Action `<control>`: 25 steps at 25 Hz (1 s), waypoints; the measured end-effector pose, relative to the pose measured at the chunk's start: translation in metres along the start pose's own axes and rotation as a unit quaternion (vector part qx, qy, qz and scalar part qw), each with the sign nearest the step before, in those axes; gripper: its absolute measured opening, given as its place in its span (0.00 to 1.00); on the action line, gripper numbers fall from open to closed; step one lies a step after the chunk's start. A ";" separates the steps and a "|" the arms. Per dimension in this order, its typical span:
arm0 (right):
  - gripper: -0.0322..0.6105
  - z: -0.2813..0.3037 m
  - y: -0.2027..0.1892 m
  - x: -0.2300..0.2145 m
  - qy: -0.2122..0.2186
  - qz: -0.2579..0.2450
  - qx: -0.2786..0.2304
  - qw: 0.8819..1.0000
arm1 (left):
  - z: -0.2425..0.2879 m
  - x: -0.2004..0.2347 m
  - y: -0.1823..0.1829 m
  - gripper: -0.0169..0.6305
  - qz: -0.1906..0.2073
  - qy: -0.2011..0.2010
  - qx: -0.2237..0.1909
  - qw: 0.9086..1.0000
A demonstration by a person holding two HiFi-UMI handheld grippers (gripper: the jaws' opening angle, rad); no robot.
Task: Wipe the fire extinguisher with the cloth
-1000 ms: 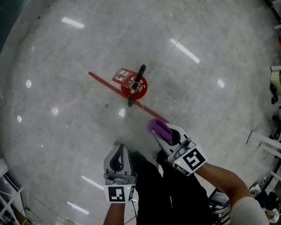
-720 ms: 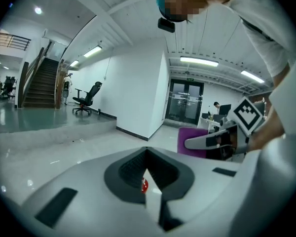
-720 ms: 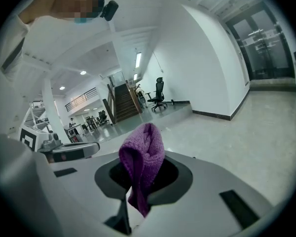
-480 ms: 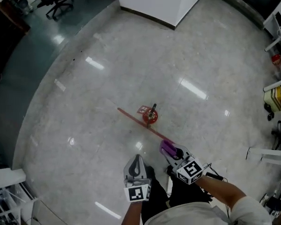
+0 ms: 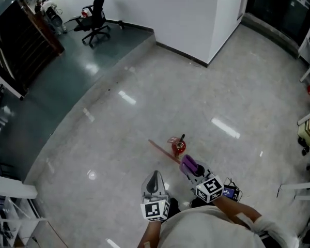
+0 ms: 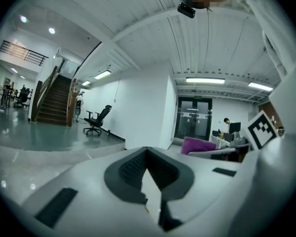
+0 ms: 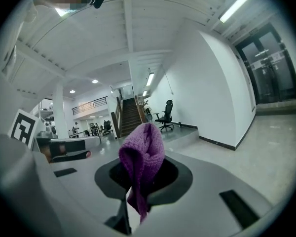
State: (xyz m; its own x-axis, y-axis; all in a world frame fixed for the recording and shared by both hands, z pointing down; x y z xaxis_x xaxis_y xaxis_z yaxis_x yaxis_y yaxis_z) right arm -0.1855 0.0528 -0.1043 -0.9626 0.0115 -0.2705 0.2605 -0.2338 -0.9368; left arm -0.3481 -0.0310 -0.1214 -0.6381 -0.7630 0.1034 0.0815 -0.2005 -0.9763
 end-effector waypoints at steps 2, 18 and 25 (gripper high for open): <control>0.14 0.002 0.007 0.002 0.004 -0.015 -0.001 1.000 | -0.007 -0.002 0.005 0.03 -0.007 0.005 -0.007 1.000; 0.14 -0.015 0.020 0.035 0.014 -0.073 -0.021 0.997 | -0.024 -0.014 0.014 0.03 0.012 -0.028 -0.030 0.999; 0.14 -0.022 0.018 0.033 0.023 -0.088 -0.014 0.996 | -0.021 -0.025 0.009 0.03 -0.001 -0.035 -0.027 0.999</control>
State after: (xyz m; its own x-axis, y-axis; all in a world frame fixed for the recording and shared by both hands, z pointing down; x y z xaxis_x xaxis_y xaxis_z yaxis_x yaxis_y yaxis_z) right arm -0.2111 0.0709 -0.1348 -0.9894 0.0938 -0.1105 0.0902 -0.1977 -0.9761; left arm -0.3479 -0.0008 -0.1371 -0.5832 -0.8040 0.1163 0.0381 -0.1701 -0.9847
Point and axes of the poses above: the fingertips, and each gripper's own axes: z forward along the fingers, x to its left, y out of its top, the point moved 6 cm from there along -z, backward along the fingers, and after that the axes turned 4 degrees about y, right-handed, at the moved point
